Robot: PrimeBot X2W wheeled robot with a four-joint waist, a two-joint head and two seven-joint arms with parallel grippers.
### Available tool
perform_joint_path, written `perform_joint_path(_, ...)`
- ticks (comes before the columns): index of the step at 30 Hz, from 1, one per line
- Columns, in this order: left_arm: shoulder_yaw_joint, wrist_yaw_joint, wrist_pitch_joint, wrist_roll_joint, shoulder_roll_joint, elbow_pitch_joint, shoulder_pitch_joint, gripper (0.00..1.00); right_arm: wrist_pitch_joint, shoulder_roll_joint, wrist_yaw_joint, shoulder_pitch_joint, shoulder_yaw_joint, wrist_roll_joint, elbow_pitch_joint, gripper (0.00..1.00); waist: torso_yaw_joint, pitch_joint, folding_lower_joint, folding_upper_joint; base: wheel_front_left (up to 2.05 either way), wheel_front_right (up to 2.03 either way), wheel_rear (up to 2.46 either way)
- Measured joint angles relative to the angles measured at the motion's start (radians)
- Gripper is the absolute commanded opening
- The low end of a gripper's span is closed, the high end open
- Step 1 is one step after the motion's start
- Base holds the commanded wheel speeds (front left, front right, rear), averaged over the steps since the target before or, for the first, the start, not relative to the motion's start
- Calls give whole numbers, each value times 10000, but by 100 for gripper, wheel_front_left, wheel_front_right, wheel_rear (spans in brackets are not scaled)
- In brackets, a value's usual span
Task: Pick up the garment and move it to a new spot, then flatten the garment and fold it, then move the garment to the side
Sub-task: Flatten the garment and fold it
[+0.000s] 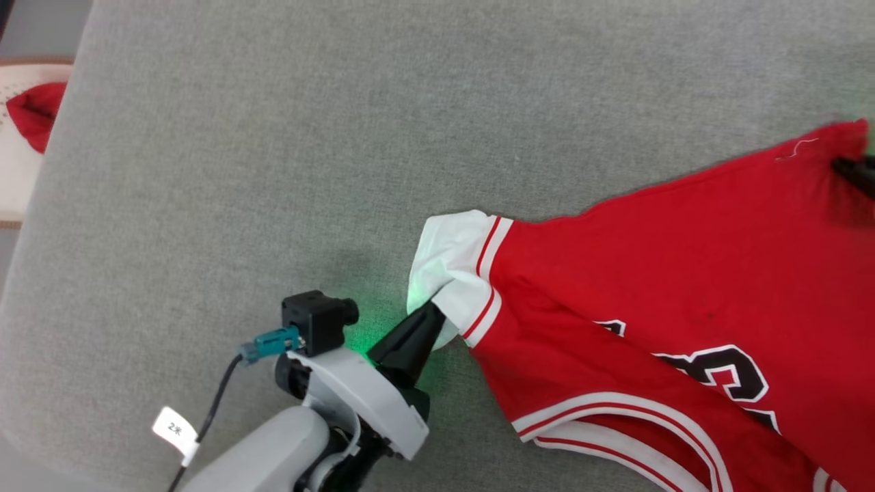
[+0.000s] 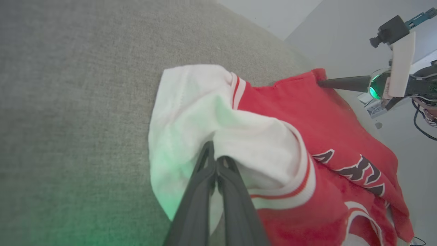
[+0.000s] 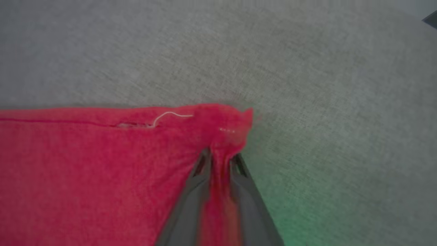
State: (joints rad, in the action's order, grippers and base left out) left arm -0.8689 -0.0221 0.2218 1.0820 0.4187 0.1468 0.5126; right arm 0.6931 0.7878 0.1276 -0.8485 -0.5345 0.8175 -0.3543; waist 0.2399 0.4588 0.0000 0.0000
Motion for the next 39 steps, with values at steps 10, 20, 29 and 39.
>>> perform_joint_path(10,422,173,-623,-127,842,94,1202,0,-2980,-1375,36,-825,1218,63,-2111,0,-411,-713,0,0,0,0,0)
perform_joint_path(20,1871,851,-1540,552,500,1563,5354,0,-5150,-2182,36,-3558,2734,-907,-4075,0,-1201,-837,0,0,0,0,0)
perform_joint_path(29,2911,918,-982,205,-408,5177,10209,0,-7294,-3014,42,-6742,3776,-2048,-5827,0,-1697,-226,0,0,0,0,0)
perform_joint_path(39,2782,1467,-378,203,-1032,7170,11566,0,-7745,-3390,50,-7385,3254,-2234,-6828,0,-1996,-276,0,0,0,0,0)
